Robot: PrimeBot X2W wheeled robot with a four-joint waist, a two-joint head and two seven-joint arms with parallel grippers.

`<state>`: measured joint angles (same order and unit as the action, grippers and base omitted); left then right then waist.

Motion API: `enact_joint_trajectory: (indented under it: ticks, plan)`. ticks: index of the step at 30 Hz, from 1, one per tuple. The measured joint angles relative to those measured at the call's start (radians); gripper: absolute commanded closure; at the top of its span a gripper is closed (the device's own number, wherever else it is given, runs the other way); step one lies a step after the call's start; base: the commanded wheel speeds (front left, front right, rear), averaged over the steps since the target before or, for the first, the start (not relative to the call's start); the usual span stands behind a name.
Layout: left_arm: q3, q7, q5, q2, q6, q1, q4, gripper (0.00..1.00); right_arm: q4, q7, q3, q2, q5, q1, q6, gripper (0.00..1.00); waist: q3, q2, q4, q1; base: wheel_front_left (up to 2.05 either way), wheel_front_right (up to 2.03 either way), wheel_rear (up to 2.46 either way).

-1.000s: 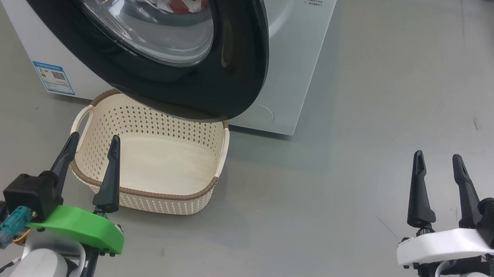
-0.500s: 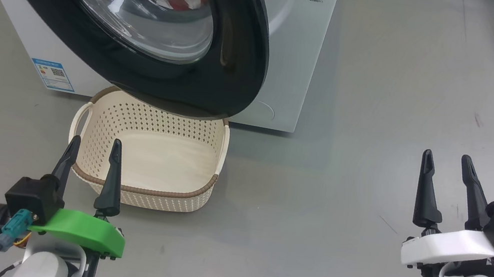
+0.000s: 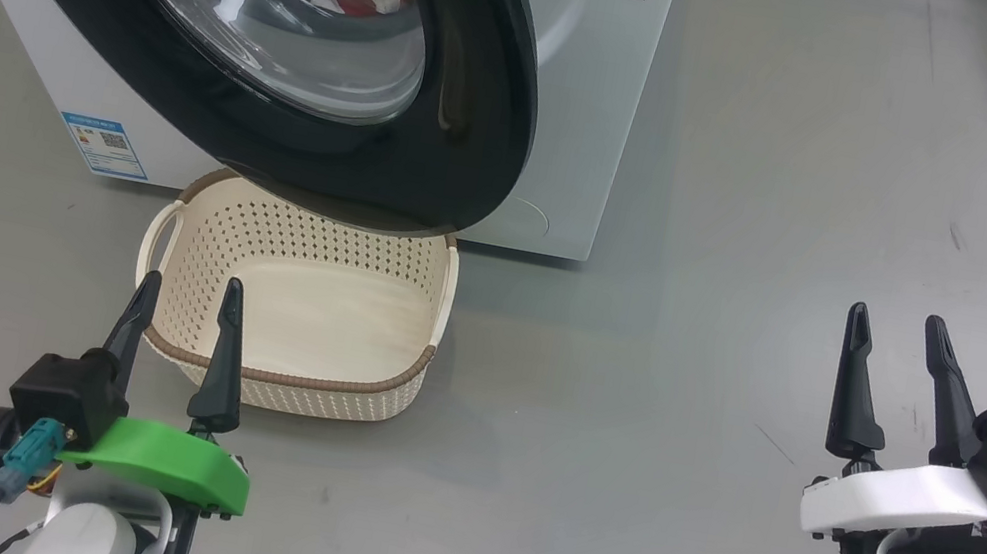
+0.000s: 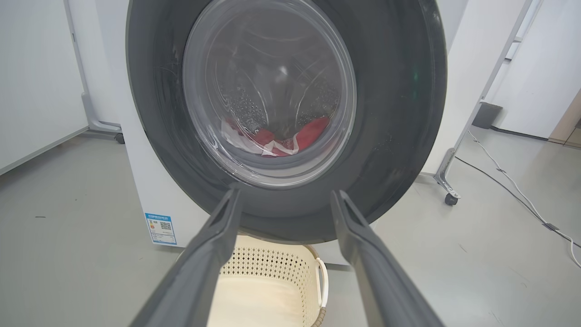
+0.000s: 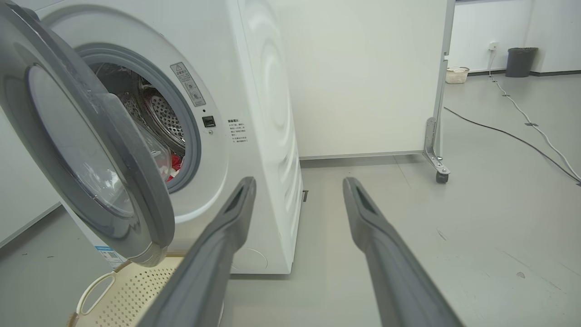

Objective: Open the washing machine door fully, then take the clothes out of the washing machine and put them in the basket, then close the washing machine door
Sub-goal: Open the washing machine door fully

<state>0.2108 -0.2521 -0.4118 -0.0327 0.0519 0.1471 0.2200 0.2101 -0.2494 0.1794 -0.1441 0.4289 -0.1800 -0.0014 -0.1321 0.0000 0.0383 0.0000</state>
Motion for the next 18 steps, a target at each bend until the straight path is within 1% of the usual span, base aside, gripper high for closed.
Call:
enact_joint_trajectory:
  ticks: [6,9,16,18]
  plan:
    - [0.001,0.0,0.001,0.0,-0.001,0.0,0.0,0.0,0.0,0.0,-0.006,0.003,-0.002,0.002,0.001,0.0,-0.003,0.0,0.001,0.0,0.0,0.0,0.0]
    - [0.001,0.0,0.001,0.0,-0.001,0.0,0.0,0.0,0.0,0.0,-0.009,0.007,-0.006,0.004,0.009,0.0,-0.004,0.0,0.003,0.0,0.0,0.0,0.0]
    - [0.001,0.0,0.001,0.0,-0.001,0.0,0.0,0.0,0.0,0.0,-0.017,0.012,-0.01,0.005,0.012,0.0,-0.004,0.0,0.005,0.0,0.0,0.0,0.0]
    - [0.001,0.0,0.001,0.0,-0.001,0.0,0.0,0.0,0.0,0.0,-0.019,0.013,-0.01,0.005,0.018,0.0,-0.004,0.0,0.006,0.0,0.0,0.0,0.0]
